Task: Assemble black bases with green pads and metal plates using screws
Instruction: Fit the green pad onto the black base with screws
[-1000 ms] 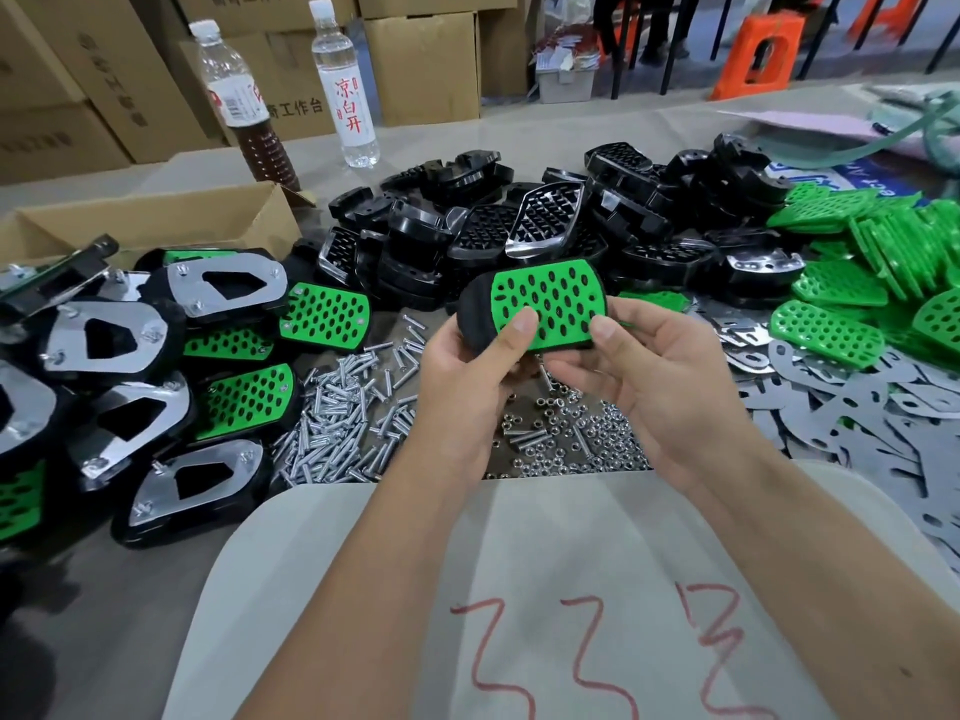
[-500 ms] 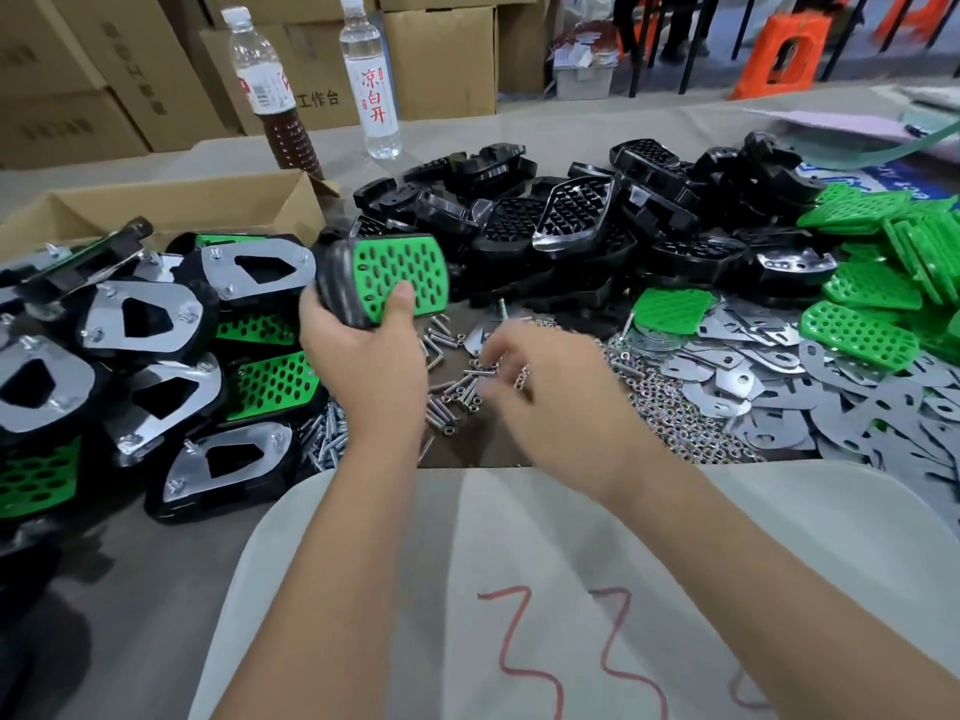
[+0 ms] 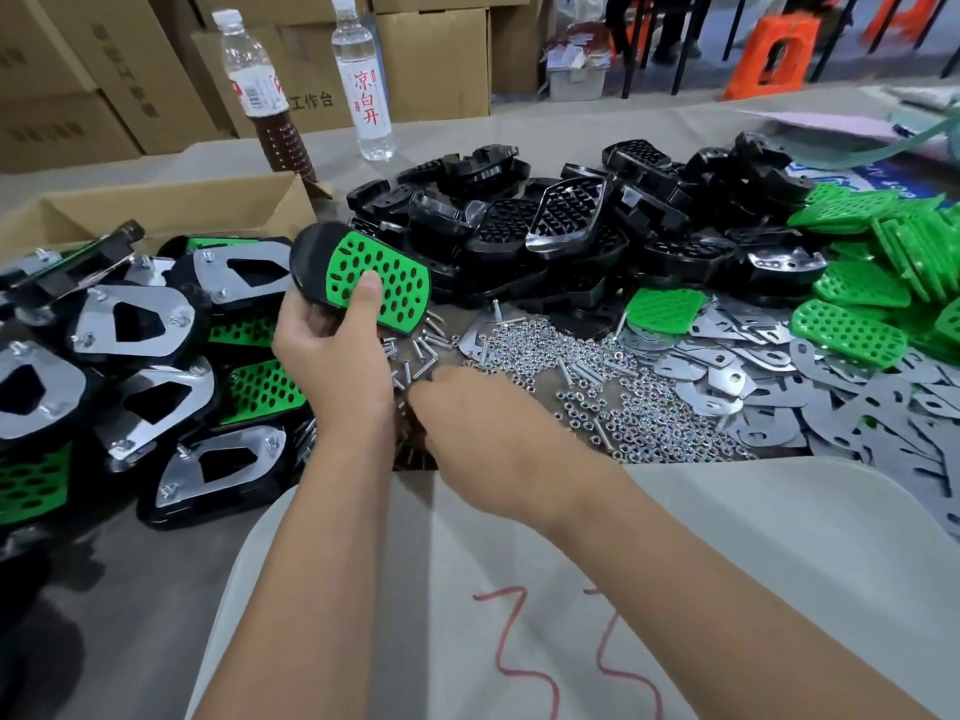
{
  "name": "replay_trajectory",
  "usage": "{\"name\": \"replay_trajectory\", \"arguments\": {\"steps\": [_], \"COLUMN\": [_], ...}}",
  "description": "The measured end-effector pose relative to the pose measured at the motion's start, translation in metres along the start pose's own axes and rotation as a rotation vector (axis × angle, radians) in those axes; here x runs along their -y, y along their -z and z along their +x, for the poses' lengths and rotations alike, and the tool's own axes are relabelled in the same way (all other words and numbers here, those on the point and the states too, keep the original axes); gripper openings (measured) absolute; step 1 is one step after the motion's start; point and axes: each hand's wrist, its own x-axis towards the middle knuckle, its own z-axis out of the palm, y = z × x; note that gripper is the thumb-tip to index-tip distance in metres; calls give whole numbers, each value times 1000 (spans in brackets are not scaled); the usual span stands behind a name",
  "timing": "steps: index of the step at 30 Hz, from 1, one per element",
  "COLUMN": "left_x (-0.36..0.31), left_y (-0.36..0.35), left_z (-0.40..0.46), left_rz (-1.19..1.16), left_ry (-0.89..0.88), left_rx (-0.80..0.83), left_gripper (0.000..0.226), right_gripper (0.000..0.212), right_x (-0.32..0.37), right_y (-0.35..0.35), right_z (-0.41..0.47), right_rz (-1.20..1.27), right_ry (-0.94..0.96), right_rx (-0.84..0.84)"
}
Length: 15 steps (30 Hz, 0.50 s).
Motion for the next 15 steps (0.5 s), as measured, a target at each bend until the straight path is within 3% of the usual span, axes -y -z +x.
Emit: {"name": "replay_trajectory", "arguments": {"steps": [4,7,11,15], "left_x": [2,3,7,6], "left_y": [-6,-14,-20,-19], "left_z": [-4,-13,-29,-38], "left_rz": [-138,-186,-30,56], "left_ry": [86,178,282,317], "left_rx": [-21,58,309,603], "left_gripper": [14,18,18,26], "right_gripper": [5,19,18,21], "right_x": [-20,-43,-66,-79], "right_y": [2,7,9,8], "right_z": [-8,-20,-37,-41], "right_rz": [350,578,774,1031], "right_ry": [-58,-35,-56,-154], "right_rx": [-145,-311,-696,-848]}}
